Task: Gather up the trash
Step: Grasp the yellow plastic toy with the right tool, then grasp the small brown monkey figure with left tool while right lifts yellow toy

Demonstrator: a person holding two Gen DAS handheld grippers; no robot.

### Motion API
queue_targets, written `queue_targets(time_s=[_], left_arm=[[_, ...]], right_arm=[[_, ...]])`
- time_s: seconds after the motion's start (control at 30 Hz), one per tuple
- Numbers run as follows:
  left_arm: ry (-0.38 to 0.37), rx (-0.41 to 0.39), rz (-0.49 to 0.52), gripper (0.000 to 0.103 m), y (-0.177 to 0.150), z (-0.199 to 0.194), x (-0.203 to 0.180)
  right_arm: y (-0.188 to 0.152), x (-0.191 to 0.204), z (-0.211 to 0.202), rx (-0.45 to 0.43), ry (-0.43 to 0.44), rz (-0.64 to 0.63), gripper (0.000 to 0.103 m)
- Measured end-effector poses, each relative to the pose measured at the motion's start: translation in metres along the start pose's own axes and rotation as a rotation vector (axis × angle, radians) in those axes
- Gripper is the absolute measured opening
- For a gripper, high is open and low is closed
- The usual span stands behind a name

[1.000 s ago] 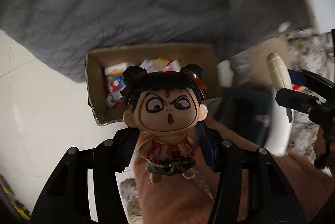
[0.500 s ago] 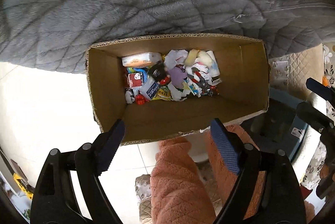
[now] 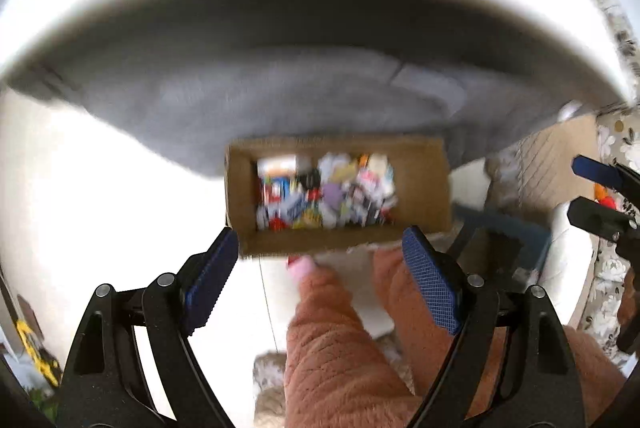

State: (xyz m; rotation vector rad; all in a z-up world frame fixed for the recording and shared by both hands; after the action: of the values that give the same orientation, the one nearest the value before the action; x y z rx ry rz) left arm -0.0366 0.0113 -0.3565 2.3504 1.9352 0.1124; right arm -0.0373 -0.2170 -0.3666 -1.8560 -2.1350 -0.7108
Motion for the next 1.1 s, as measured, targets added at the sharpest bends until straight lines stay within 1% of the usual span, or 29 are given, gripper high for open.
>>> queue_targets(time_s=[0.07,0.1,0.13,0.17,0.23,0.27,0.3,0.37,0.4,0.43,0.5,0.53,0.6,0.67,0.7,0.73,0.8,0.9,0.97,1.03,1.1], left_arm=[[0.012,-0.091,-0.01,0.082,0.015,-0.039,-0.004],[0.018,-0.133,-0.014,0.082,0.023,-0.053,-0.007],[0.028,-0.162,-0.018,0.083,0.03,-0.063,-0.009],[0.041,-0.192,-0.026,0.088,0.038,-0.073,-0.012],[0.038,-0.25,-0.054,0.089,0.059,-0.092,-0.018],[0.031,-0.262,-0.071,0.089,0.068,-0.099,-0.021],[0.026,-0.269,-0.084,0.089,0.075,-0.101,-0.022],[0.026,-0.283,-0.113,0.089,0.086,-0.107,-0.028],[0.03,-0.283,-0.123,0.089,0.089,-0.107,-0.031],[0.036,-0.28,-0.133,0.089,0.091,-0.107,-0.033],[0.052,-0.272,-0.159,0.089,0.09,-0.106,-0.037],[0.06,-0.265,-0.171,0.089,0.089,-0.102,-0.037],[0.076,-0.242,-0.195,0.089,0.083,-0.096,-0.039],[0.098,-0.214,-0.229,0.089,0.075,-0.09,-0.039],[0.105,-0.203,-0.242,0.089,0.071,-0.09,-0.039],[0.114,-0.189,-0.264,0.089,0.067,-0.088,-0.038],[0.124,-0.17,-0.298,0.089,0.063,-0.085,-0.036],[0.127,-0.157,-0.331,0.089,0.066,-0.083,-0.035],[0.122,-0.172,-0.332,0.089,0.078,-0.085,-0.036],[0.109,-0.189,-0.316,0.089,0.092,-0.086,-0.037],[0.09,-0.192,-0.306,0.089,0.109,-0.084,-0.04]], right_arm=[[0.019,0.008,-0.029,-0.065,0.001,-0.046,0.094],[0.036,0.012,-0.048,-0.123,-0.019,-0.077,0.097],[0.05,0.012,-0.059,-0.164,-0.037,-0.095,0.097],[0.065,0.012,-0.068,-0.198,-0.047,-0.114,0.097],[0.106,0.01,-0.08,-0.263,-0.089,-0.153,0.097],[0.125,0.009,-0.083,-0.287,-0.092,-0.169,0.097],[0.153,0.008,-0.084,-0.31,-0.083,-0.192,0.097],[0.196,0.005,-0.081,-0.336,-0.101,-0.215,0.097],[0.228,0.002,-0.078,-0.351,-0.105,-0.221,0.097],[0.248,-0.001,-0.076,-0.354,-0.103,-0.213,0.097],[0.305,-0.016,-0.065,-0.367,-0.094,-0.167,0.097],[0.331,-0.024,-0.061,-0.365,-0.104,-0.148,0.097],[0.367,-0.038,-0.051,-0.357,-0.124,-0.117,0.097],[0.406,-0.057,-0.033,-0.33,-0.157,-0.064,0.097],[0.418,-0.062,-0.027,-0.32,-0.169,-0.053,0.093],[0.43,-0.07,-0.017,-0.294,-0.181,-0.042,0.079],[0.446,-0.087,0.004,-0.214,-0.218,-0.015,0.055],[0.446,-0.089,0.001,-0.233,-0.184,-0.042,0.054],[0.433,-0.089,-0.012,-0.25,-0.125,-0.063,0.053],[0.408,-0.091,-0.033,-0.271,-0.055,-0.071,0.052],[0.375,-0.099,-0.057,-0.281,0.049,-0.055,0.052]])
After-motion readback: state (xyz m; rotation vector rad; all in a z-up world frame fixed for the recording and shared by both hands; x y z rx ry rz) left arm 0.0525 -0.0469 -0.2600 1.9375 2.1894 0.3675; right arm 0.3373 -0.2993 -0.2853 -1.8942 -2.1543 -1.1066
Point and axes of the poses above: each gripper's, at about its wrist camera, not at the fingertips, and z roughly the way its jaws point, x to its left, y to its top, the point moved 4 cm from there along z, roughly the way its jaws point, and after that the axes turned 9 degrees about y, right-handed, at the moved point
